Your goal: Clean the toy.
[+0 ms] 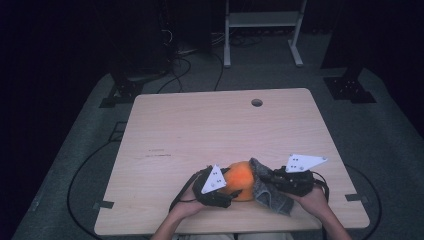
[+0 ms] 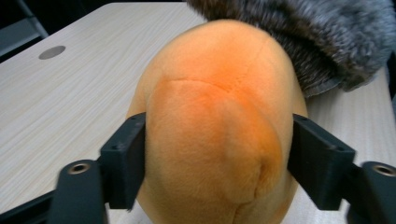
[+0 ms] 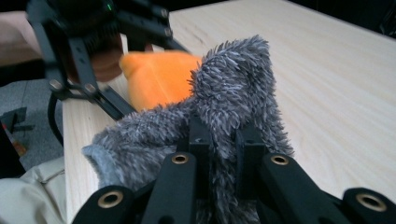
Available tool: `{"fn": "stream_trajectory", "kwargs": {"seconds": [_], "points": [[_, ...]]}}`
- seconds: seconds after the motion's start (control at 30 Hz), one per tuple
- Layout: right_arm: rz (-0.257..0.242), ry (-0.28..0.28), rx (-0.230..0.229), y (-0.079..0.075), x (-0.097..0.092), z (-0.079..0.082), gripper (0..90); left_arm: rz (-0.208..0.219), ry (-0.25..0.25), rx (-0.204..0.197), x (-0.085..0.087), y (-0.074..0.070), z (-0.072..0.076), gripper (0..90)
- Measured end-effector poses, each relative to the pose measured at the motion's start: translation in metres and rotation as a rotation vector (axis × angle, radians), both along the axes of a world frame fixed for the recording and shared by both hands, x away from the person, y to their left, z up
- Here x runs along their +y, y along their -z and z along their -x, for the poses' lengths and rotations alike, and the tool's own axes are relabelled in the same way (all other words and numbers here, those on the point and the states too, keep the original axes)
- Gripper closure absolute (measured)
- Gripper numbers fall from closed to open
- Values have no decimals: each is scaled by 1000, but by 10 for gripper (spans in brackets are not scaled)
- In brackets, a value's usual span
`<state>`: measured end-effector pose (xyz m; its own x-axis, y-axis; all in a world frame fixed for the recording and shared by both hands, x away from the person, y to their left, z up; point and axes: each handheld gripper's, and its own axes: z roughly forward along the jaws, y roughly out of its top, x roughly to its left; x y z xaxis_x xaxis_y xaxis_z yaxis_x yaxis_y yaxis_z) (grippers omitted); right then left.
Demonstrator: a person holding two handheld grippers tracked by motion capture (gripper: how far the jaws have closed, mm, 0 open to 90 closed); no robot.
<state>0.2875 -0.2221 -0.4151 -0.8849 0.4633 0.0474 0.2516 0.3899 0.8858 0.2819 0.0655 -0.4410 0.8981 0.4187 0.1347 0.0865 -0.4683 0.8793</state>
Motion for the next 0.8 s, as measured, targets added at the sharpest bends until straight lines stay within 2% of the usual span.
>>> {"fn": "stream_trajectory", "kwargs": {"seconds": [0.03, 0.07, 0.13, 0.2, 0.27, 0.37, 0.43, 0.5, 0.53, 0.63, 0.73, 0.8], "points": [[0, 6, 9, 2, -2, -1, 800, 24, -18, 27, 2, 0, -3, 188], [26, 20, 10, 3, -4, -1, 800, 46, -29, 49, 4, 1, -5, 160], [33, 30, 24, 4, -7, -2, 800, 61, -34, 73, 5, 1, -6, 178], [43, 36, 20, 3, -9, -2, 800, 49, -40, 48, 3, 0, -4, 243], [27, 41, -2, -5, -7, 1, 801, 26, -38, 13, -1, -2, -1, 279], [13, -14, -52, -22, 9, 10, 801, -14, -19, -46, -9, -5, 5, 302], [50, -48, -80, -27, 25, 17, 801, -53, -17, -107, -16, -7, 11, 303], [58, -70, -87, -28, 35, 21, 802, -82, -11, -143, -18, -6, 14, 303], [60, -74, -89, -28, 40, 21, 803, -87, -10, -146, -18, -6, 15, 303], [66, -77, -80, -24, 41, 19, 804, -89, 1, -136, -14, -4, 13, 313], [57, -53, -67, -20, 32, 15, 804, -80, -14, -99, -12, -3, 8, 313], [61, -27, -51, -15, 25, 11, 805, -45, -26, -57, -9, -3, 5, 296]]}}
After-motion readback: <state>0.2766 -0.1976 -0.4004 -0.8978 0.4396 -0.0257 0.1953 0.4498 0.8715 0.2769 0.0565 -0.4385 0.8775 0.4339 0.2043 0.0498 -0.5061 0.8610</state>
